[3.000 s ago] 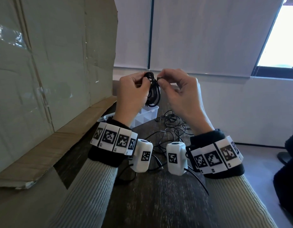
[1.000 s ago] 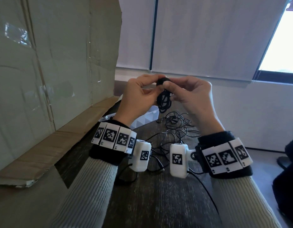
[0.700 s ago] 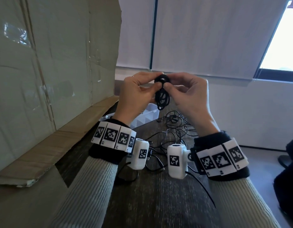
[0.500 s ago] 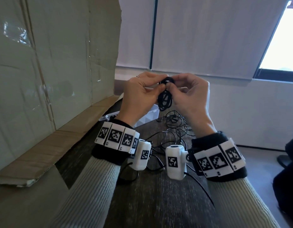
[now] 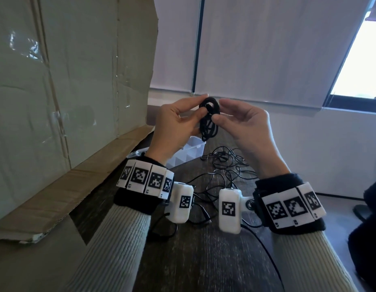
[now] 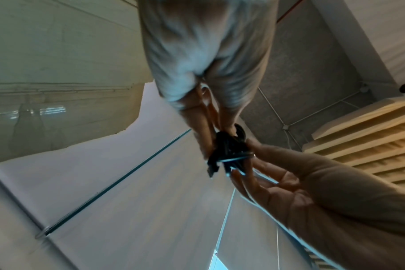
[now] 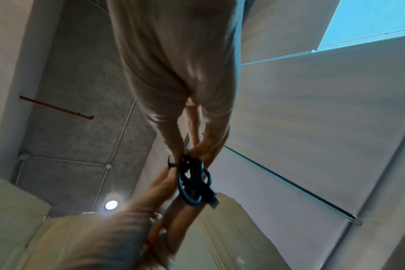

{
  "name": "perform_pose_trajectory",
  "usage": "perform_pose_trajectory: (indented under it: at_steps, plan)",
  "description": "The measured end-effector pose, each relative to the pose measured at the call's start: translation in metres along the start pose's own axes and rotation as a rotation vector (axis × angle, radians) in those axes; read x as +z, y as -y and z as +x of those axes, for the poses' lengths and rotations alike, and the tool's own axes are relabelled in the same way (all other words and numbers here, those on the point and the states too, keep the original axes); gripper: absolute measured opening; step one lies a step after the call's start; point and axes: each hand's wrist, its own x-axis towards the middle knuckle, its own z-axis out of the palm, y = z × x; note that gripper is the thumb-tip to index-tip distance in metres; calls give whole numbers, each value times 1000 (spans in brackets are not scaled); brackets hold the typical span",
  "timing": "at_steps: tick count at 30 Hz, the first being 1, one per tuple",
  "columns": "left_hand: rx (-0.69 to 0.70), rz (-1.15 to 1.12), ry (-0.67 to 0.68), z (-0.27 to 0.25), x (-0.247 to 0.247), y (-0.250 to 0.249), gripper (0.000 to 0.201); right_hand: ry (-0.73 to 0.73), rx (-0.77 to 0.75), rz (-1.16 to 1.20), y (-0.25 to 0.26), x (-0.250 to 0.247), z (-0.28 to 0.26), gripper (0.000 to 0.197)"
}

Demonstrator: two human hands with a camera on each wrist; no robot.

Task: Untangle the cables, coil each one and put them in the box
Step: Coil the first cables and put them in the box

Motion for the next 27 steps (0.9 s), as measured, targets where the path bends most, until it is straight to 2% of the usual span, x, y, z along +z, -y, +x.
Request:
perform_pose_trajectory:
  at_steps: [4, 7, 9, 14, 17, 21, 23, 24, 27]
  plan:
    - [-75, 25, 55, -3, 2, -9, 34, -35, -9, -27, -6, -3, 2, 32]
    - [-67, 217, 36, 0, -17, -15, 38, -14, 9, -63, -10, -5, 1, 30]
    - [-68, 222, -63, 3, -41, -19, 32, 2, 30, -112, -17, -5, 3, 28]
    - [-177, 182, -380, 1, -125, -2, 16, 120, 167, -330, -45, 16, 34, 25]
    - [-329, 216, -495, -5, -159, 21, 16, 233, 213, -526, -66, 42, 64, 25]
    - [-519, 142, -593, -15, -167, 49, 15, 336, 192, -783, -95, 75, 92, 22]
    - [-656, 108, -586, -16, -163, 59, 12, 369, 198, -853, -108, 86, 94, 22]
    - [-743, 108, -539, -17, -160, 62, 11, 382, 199, -875, -115, 91, 94, 21]
    - [-917, 153, -255, -22, -151, 68, 21, 367, 186, -912, -137, 99, 94, 21]
